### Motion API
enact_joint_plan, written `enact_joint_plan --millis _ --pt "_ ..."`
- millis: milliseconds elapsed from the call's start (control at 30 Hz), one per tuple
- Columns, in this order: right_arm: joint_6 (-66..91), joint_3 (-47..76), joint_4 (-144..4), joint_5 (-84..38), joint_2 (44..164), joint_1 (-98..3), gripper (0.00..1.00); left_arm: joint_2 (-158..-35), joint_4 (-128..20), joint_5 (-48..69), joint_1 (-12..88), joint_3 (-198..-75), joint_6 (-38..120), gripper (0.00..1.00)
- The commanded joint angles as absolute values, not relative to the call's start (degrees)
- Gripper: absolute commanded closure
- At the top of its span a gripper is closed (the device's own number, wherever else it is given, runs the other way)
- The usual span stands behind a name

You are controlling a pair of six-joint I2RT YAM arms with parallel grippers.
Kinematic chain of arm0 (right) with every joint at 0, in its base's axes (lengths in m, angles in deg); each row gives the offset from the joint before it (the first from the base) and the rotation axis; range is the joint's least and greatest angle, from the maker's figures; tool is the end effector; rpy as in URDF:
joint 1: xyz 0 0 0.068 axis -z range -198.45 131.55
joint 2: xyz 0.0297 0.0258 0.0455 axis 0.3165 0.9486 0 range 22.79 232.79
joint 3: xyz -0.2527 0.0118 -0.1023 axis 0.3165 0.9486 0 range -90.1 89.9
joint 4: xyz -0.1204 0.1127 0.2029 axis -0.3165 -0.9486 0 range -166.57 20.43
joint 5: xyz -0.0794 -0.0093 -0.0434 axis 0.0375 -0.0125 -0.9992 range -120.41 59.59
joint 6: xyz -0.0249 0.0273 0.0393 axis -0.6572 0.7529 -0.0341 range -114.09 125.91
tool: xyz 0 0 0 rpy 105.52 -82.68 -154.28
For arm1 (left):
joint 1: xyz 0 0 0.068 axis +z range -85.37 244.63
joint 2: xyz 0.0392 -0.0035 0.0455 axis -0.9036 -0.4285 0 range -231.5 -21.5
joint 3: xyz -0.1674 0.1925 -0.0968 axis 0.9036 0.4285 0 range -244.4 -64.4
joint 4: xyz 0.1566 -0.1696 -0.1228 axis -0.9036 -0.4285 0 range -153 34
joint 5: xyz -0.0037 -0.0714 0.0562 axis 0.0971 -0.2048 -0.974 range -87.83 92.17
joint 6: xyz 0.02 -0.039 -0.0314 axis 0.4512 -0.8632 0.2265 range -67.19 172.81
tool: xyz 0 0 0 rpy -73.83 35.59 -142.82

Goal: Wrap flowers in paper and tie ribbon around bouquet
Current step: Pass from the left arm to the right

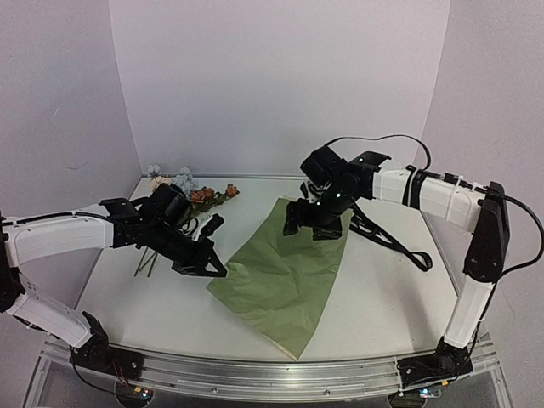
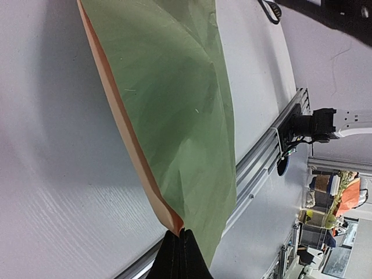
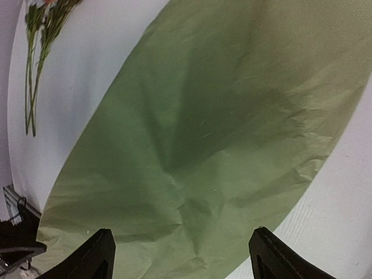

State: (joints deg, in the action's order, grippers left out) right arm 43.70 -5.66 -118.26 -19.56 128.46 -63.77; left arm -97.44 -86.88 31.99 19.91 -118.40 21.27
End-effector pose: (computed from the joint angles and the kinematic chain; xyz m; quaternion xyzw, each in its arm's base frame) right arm 0.2762 0.2887 0.2906 -0.0883 0.9551 0.2458 0.1400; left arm 0.1786 -0.2017 0.2502 0.1866 0.9004 -0.3820 0.0918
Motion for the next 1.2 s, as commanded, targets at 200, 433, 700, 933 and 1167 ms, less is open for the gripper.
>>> enact_joint_plan --millis 200,433,700,933,1167 --pt "22.6 2.9 -109.2 -28.0 120.2 -80.8 0.18 -99.5 -80.1 35.5 19.7 -119.4 14.9 1.0" --pt "11.8 3.7 -108.7 -36.3 119.0 -89.8 0.19 -99.0 -78.3 39.9 19.7 -119.5 6.4 1.0" --pt "3.2 0.5 -109.6 -40.1 122.8 -96.0 0.17 -97.0 -71.7 44.4 19.7 -115.0 -4.0 1.0" --pt "-1.8 -3.6 -111.6 -44.3 126.5 -99.8 0.17 -96.6 -69.2 44.9 19.8 -112.9 -7.8 1.0" --pt "-3.6 -7.1 -112.6 -48.6 130.9 -101.3 0.21 -96.8 -68.5 45.0 19.7 -113.1 -9.0 1.0"
